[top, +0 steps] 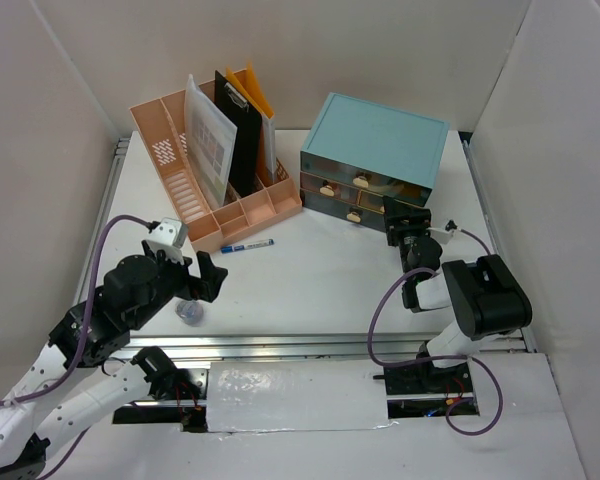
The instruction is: Organize the desk
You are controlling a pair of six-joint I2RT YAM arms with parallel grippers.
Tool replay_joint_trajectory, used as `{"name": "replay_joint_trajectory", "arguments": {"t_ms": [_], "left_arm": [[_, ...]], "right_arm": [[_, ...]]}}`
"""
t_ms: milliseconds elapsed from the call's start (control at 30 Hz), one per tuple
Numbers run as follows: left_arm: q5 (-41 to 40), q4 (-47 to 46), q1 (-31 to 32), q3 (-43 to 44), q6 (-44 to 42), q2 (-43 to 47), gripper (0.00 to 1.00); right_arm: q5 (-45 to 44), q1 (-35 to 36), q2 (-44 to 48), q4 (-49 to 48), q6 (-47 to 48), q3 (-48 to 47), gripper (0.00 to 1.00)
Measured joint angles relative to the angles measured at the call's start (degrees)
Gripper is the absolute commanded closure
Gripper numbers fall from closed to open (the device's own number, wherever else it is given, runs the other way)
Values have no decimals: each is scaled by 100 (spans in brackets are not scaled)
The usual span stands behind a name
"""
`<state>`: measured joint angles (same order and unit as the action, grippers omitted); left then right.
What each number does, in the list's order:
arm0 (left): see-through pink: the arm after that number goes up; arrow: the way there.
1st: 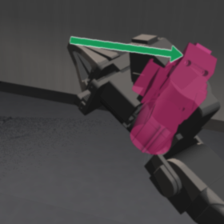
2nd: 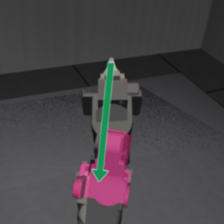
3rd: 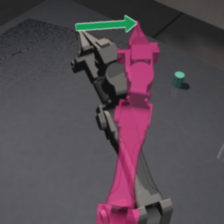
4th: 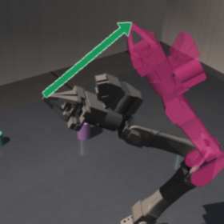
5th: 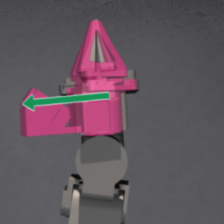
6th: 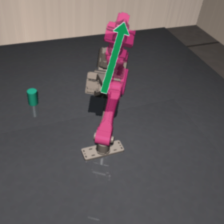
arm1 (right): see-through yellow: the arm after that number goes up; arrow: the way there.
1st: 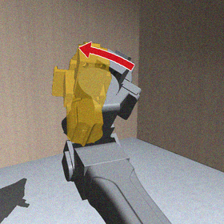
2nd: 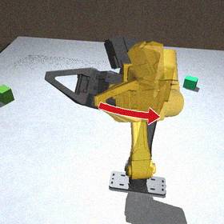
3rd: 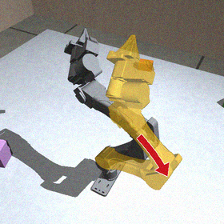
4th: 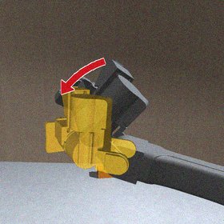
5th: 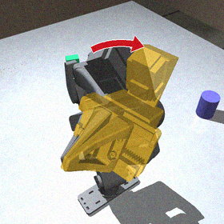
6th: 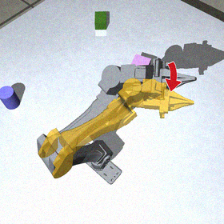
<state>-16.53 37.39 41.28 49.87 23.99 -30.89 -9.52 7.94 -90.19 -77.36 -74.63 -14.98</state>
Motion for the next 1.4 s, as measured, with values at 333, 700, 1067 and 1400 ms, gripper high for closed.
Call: {"name": "replay_joint_trajectory", "arguments": {"t_ms": [333, 700, 1067, 1400], "left_arm": [[0, -2, -39, 0, 0, -46, 1], [31, -4, -109, 0, -4, -70, 1], [37, -4, -131, 0, -7, -96, 1], [37, -4, -136, 0, -7, -94, 0]], "right_arm": [[-31, 0, -26, -15, -81, 0, 19], [-229, -70, -13, 79, -85, 291, 12], [-337, -76, -48, 63, -50, 37, 17], [-330, -79, -446, 107, -61, -116, 50]]}}
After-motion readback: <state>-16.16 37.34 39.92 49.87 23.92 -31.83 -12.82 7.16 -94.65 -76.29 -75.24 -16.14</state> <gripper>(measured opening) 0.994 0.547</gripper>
